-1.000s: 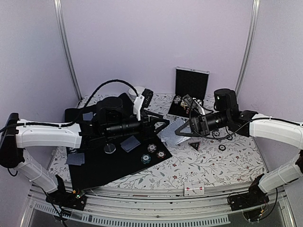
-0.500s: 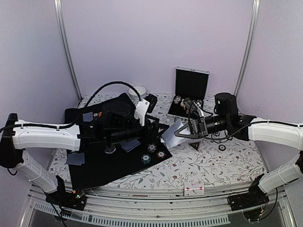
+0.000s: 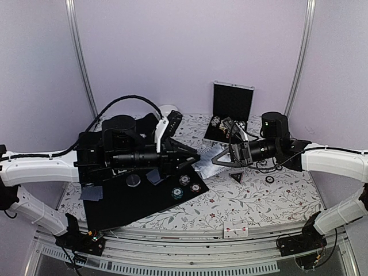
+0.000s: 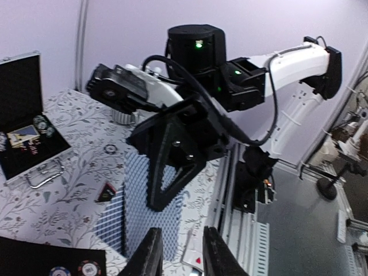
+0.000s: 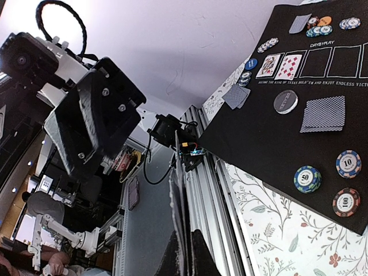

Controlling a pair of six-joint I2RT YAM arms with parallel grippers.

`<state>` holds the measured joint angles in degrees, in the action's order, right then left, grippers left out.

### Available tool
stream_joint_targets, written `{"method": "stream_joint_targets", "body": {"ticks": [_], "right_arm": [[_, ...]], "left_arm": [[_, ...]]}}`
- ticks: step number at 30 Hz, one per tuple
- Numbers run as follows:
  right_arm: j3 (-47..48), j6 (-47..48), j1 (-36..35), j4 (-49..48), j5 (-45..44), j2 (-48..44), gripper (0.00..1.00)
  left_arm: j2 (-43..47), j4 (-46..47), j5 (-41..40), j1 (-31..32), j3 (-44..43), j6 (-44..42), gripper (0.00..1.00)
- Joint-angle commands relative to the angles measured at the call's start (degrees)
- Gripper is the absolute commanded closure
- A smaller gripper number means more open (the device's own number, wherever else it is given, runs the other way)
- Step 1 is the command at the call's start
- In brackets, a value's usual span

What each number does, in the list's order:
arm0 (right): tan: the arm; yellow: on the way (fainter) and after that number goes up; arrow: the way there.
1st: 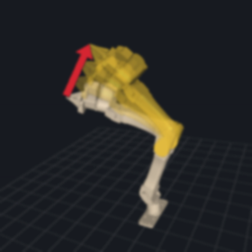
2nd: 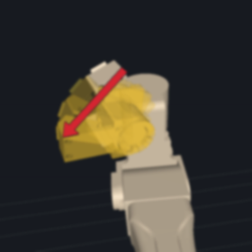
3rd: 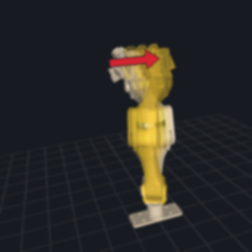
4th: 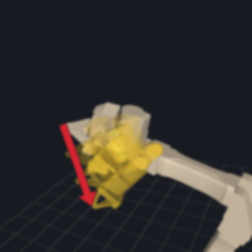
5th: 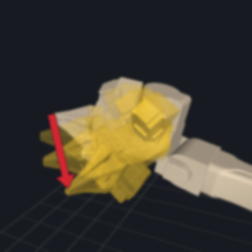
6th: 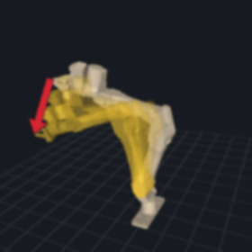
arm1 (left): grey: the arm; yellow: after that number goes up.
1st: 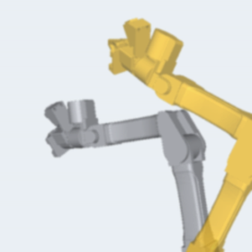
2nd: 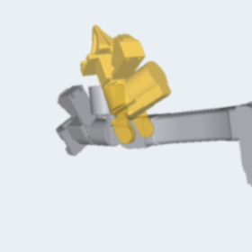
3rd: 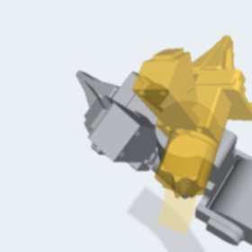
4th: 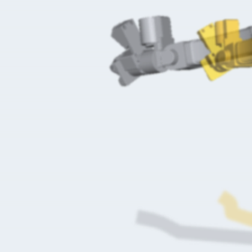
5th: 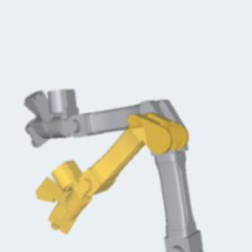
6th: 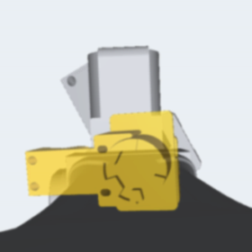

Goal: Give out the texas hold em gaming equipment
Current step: Pick up the poker card from the face-down deck piles.

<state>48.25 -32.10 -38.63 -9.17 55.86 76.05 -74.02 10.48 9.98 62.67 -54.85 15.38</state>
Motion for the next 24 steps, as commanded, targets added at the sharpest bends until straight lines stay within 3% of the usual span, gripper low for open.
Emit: {"method": "stream_joint_targets", "body": {"ticks": [1,8,13,19,24], "right_arm": [[-0.1,0.4,-0.4,-1.5,0.0,-0.6,0.97],[0.2,0.5,-0.4,-1.5,0.0,-0.6,0.97],[0.0,0.5,-0.4,-1.5,0.3,-0.6,0.97],[-0.1,0.5,-0.4,-1.5,0.2,-0.5,0.97],[0.0,0.6,-0.4,-1.4,0.2,-0.7,0.98]], "left_arm": [[-3.0,-3.7,16.7,-1.2,-3.9,5.7,0.74],[-2.0,0.6,18.7,-4.8,1.7,14.2,0.63],[-3.5,2.0,16.4,-5.4,1.9,15.5,0.56],[-4.7,7.4,17.8,-5.5,2.8,17.4,0.55],[-6.4,2.8,16.1,-5.9,1.3,17.2,0.55]]}}
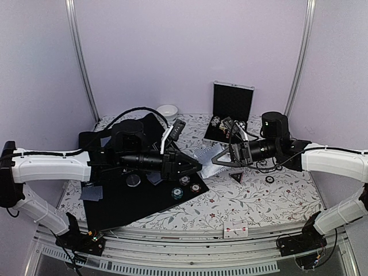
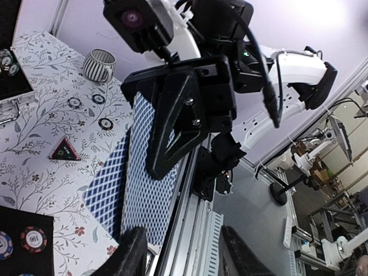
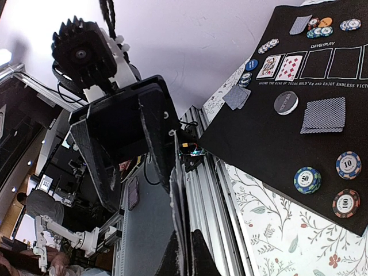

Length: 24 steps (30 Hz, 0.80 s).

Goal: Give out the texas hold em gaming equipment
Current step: Pick up the poker card from the face-down deck piles.

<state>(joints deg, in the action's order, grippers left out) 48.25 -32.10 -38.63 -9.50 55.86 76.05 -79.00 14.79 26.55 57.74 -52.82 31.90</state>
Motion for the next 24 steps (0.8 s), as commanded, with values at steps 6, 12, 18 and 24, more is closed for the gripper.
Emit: {"method": "stream_joint_targets", "body": {"ticks": [6,12,18,24], "right_arm": [[0.0,0.7,-0.4,-1.1,0.3,-1.0,0.97],[0.1,0.6,-0.4,-1.0,0.6,-0.8,0.98],[0.3,0.6,-0.4,-1.1,0.9,-0.7,0.98],[0.5,0.5,-0.4,-1.2,1.3,0.1,0.98]], "left_arm": [[-1.4,-5.2,-3.2,-1.2,-1.3,-0.1,0.55],[-1.1,-3.9,-3.8,-1.2,-0.9,-0.2,0.52],[-1.3,-2.3,-3.2,-1.4,-0.8,0.0,0.51],[-3.2,2.3,-0.9,-1.4,-2.0,-0.3,0.63]]}}
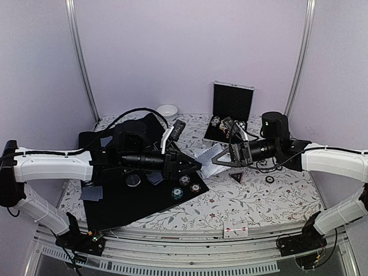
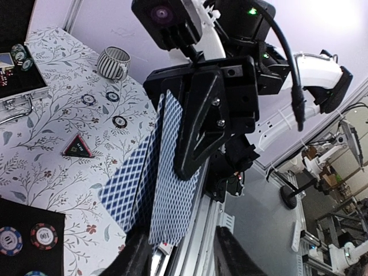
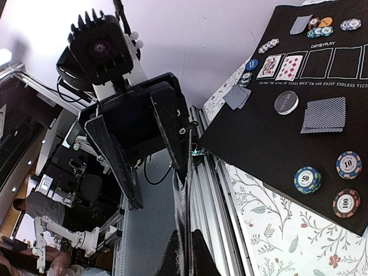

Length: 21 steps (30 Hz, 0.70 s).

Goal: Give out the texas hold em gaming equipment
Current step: Pick up the poker card from the face-down deck piles.

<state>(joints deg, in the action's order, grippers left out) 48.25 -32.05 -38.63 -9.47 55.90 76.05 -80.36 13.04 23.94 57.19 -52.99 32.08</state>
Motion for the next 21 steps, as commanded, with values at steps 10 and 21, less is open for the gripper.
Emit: {"method": "stream_joint_targets", "body": {"ticks": [10,21], "right_arm": [[0.2,0.6,-0.4,-1.4,1.8,0.1,0.98],[-4.7,0.1,-0.4,-4.5,2.0,1.6,0.93]], "left_arm": [[-7.0,7.2,6.8,-0.7,-4.4,1.2,0.77],[-12.1,10.2,2.3,-1.8,-0.8,9.0,1.0]]}}
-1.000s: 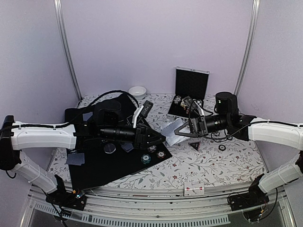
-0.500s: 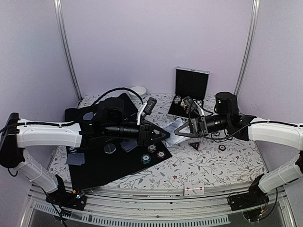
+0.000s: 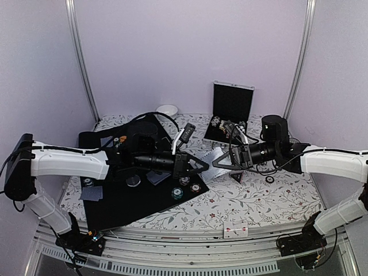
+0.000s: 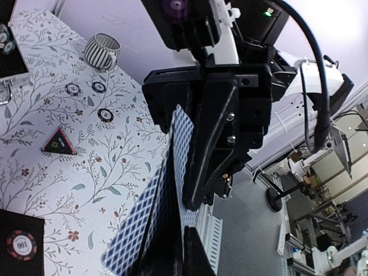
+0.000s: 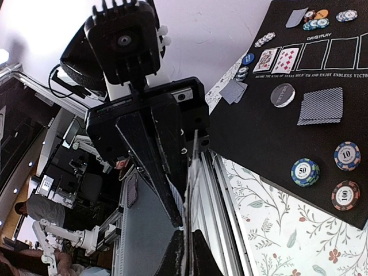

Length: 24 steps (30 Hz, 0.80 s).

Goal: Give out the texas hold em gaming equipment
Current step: Pick up the poker card from the face-down deck piles.

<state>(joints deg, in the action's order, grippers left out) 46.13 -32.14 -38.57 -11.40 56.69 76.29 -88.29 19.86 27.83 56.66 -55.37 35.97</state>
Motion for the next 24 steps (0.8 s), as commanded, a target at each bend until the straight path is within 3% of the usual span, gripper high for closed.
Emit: {"method": "stream_joint_targets", "body": {"ticks": [1,12,20,24], "right_arm": [[-3.4,0.1,-0.5,-3.2,1.3,1.8,0.92],[-16.6,-3.3,0.8,-14.8,2.0,10.7,0.87],[-19.6,-4.0,1.9,-21.3,3.0,18.5,0.83],[-20.3,-3.5,3.3,-21.6,3.0,19.9,0.83]], "left_arm": [[-5.5,4.7,-1.1,-1.3,2.1,6.4,1.0],[-22.7,15.5,2.7,-0.5,4.0,18.5,1.0],[-28.9,12.5,2.7,-1.1,0.8,19.2,1.0],[-27.6,10.3,0.1,-1.0,0.9,18.2,1.0]]}}
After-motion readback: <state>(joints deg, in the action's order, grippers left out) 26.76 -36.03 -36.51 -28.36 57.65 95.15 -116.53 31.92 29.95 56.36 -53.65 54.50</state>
